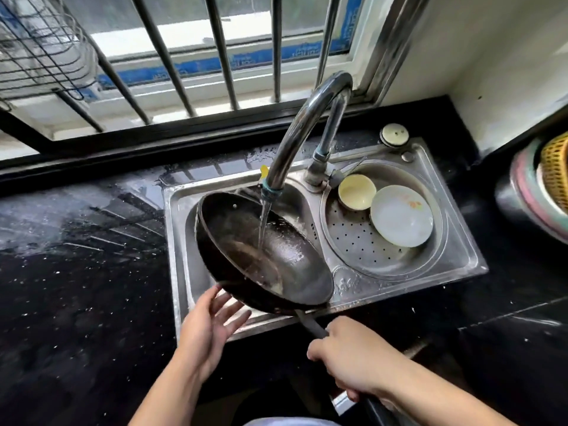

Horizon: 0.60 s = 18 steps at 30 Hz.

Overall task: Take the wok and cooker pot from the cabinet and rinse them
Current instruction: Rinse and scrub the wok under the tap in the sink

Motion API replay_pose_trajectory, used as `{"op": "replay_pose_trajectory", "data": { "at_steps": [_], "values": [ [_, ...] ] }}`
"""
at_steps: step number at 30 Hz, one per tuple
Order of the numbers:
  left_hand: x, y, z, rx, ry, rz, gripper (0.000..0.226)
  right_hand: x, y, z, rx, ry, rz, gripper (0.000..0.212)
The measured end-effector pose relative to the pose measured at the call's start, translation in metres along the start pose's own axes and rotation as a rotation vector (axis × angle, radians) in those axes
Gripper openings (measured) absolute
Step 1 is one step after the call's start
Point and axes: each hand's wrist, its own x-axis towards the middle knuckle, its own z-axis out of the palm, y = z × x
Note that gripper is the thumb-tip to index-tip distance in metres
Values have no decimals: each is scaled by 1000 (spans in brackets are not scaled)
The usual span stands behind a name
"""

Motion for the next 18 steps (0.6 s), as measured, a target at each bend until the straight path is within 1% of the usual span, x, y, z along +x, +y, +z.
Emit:
{"op": "replay_pose_trajectory", "data": {
  "at_steps": [2, 3, 5, 6, 7, 8, 9, 10, 12, 13, 14, 15, 16, 17, 18],
  "values": [
    [-10, 20, -1, 28, 71, 148, 24, 3, 5, 3, -238, 90, -28, 21],
    [-14, 35, -2, 63, 147, 278, 23, 5, 10, 5, -309, 131, -37, 24],
    [-28, 69, -4, 197, 356, 643, 26, 10, 20, 7, -362, 212, -78, 26],
    [-38, 85, -3, 303, 404, 831, 26, 13, 24, 7, -392, 251, -98, 27],
    [-51, 98, 1, 437, 394, 984, 25, 15, 27, 8, -441, 282, -122, 27],
    [-64, 107, 8, 600, 335, 1096, 24, 18, 30, 8, -503, 314, -156, 24],
    [-75, 111, 20, 776, 220, 1173, 22, 19, 33, 8, -552, 346, -199, 19],
    [-85, 112, 35, 949, 54, 1206, 20, 21, 35, 8, -588, 377, -241, 15],
    [-93, 105, 69, 1235, -338, 1177, 19, 24, 37, 6, -681, 421, -296, 14],
    [-91, 97, 86, 1341, -501, 1142, 21, 24, 38, 4, -722, 433, -305, 15],
    [-87, 90, 103, 1444, -610, 1122, 26, 22, 37, 2, -758, 463, -327, 15],
    [-80, 82, 118, 1546, -671, 1113, 32, 21, 34, 0, -805, 470, -333, 14],
    [-71, 72, 131, 1639, -692, 1115, 39, 20, 34, -1, -860, 484, -341, 21],
    [-60, 64, 144, 1750, -678, 1131, 44, 18, 32, -4, -877, 488, -339, 37],
    [-50, 58, 156, 1864, -642, 1153, 48, 17, 28, -9, -889, 517, -352, 46]
  ]
}}
